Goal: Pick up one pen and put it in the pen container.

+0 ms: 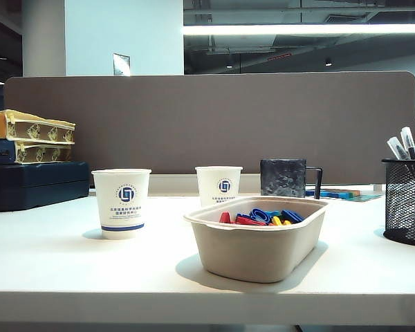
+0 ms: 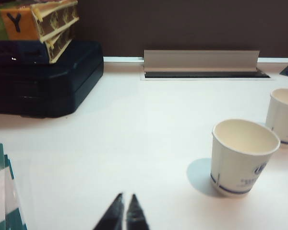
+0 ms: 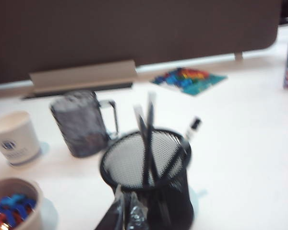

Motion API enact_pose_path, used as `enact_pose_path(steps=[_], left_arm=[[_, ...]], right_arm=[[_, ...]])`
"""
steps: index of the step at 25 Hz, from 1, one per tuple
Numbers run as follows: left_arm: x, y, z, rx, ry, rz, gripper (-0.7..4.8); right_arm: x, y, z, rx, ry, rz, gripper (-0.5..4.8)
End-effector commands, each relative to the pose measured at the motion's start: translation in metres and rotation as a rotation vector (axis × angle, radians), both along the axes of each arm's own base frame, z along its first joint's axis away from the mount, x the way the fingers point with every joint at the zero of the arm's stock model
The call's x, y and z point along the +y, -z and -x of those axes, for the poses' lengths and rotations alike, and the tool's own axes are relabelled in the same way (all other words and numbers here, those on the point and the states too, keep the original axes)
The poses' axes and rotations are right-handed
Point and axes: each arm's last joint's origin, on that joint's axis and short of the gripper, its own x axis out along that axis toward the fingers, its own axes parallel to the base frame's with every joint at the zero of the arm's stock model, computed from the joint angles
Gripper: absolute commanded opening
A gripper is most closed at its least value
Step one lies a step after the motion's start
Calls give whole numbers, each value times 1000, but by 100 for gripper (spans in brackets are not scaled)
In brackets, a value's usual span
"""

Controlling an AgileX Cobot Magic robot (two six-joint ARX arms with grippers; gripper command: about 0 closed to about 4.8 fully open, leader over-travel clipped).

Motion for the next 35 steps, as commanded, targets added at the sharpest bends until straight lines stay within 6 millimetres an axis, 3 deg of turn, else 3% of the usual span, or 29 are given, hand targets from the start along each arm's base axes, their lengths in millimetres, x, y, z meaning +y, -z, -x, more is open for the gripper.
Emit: enact_pose_path(steps=[1, 17, 35], left_arm=[[0, 0, 0, -8, -19, 7, 21], [-1, 21, -4, 32, -47, -7, -6], [-1, 21, -4, 37, -30, -6, -6]], right_arm=[[-1, 2, -1, -6, 29, 0, 8], [-2, 11, -2, 20, 91, 29, -1], [-2, 12, -2, 26, 84, 32, -1]])
